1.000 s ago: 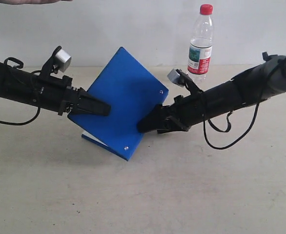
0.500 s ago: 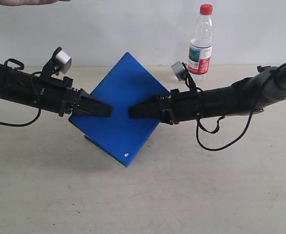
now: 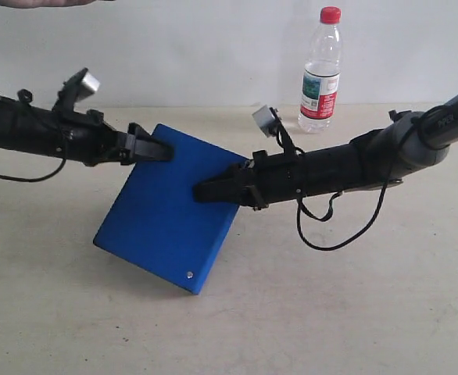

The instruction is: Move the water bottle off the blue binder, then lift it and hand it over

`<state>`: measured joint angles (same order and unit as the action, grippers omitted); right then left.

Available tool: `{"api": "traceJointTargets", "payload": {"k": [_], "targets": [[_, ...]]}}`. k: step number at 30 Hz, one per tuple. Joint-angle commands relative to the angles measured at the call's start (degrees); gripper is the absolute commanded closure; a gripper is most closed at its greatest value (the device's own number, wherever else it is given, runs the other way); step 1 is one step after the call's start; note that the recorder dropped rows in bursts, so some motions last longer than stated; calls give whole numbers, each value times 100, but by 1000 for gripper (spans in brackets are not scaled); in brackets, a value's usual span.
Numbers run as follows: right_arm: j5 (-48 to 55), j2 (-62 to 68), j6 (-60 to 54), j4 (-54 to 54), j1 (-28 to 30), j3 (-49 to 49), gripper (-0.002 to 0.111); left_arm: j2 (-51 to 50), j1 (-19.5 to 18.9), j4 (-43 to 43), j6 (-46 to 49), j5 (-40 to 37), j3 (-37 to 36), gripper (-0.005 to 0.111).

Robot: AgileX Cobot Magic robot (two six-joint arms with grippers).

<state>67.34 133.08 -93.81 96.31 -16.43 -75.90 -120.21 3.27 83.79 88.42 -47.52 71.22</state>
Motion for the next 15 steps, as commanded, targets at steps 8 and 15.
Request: {"api": "traceJointTargets", "payload": {"k": [8, 15], "targets": [[-55, -608, -575, -568, -9, -17, 108, 1918, -420, 633, 909, 425, -568, -3], [-562, -1589, -359, -1468, -9, -17, 108, 3051, -420, 633, 933, 397, -1380, 25]]}}
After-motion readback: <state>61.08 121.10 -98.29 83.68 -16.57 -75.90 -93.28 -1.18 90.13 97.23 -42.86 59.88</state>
